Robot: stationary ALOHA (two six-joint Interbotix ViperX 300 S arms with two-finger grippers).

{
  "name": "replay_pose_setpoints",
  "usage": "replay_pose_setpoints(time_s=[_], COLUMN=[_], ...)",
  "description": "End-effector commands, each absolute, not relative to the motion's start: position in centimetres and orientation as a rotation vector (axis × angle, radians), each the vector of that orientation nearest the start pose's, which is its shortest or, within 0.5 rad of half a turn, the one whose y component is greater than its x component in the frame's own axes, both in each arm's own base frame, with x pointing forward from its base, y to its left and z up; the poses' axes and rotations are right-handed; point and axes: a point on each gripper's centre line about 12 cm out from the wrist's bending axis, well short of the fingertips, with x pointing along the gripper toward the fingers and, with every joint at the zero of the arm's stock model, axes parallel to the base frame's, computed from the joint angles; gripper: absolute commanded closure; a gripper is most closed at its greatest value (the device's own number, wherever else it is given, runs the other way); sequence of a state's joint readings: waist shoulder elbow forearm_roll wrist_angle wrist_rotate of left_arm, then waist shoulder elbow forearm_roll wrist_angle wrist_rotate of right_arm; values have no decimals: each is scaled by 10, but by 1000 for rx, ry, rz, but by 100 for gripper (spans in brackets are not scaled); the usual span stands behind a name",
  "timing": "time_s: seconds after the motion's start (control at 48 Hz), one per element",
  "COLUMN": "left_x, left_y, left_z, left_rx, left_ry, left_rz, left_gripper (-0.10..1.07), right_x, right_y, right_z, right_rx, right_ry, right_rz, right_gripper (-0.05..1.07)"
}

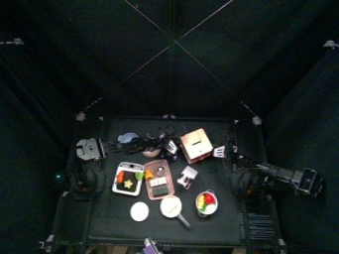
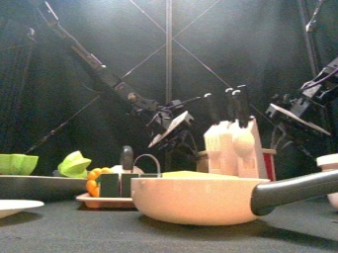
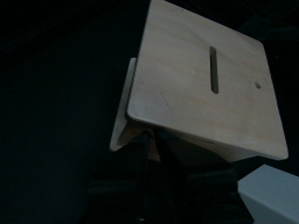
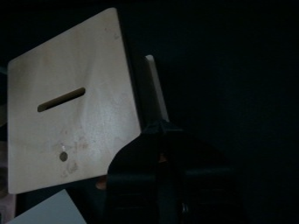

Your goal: Move drawer closer to center

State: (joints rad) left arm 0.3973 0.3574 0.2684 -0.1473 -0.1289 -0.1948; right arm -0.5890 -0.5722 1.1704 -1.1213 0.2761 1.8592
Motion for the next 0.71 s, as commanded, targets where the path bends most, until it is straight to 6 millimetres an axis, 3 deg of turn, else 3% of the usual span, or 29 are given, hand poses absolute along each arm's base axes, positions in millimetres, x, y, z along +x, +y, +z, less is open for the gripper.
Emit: replay_pose_setpoints(time_s=[0.0,0.458,0.688], left_x=[471,444,446], left_y=[204,192,192], left_z=[179,200,214], left_rx=[-415,-402,-363], left_ry=[358,342,278], left_rz=[489,483,470], left_gripper=[38,38,38], right_x=[172,160,156], right_y=[-146,-140,-137], right_z=[171,180,178], right_rx=[801,791,791], right_ry=[387,327,324], right_rz=[-1022,-1023,-1024], right_gripper=[61,61,61])
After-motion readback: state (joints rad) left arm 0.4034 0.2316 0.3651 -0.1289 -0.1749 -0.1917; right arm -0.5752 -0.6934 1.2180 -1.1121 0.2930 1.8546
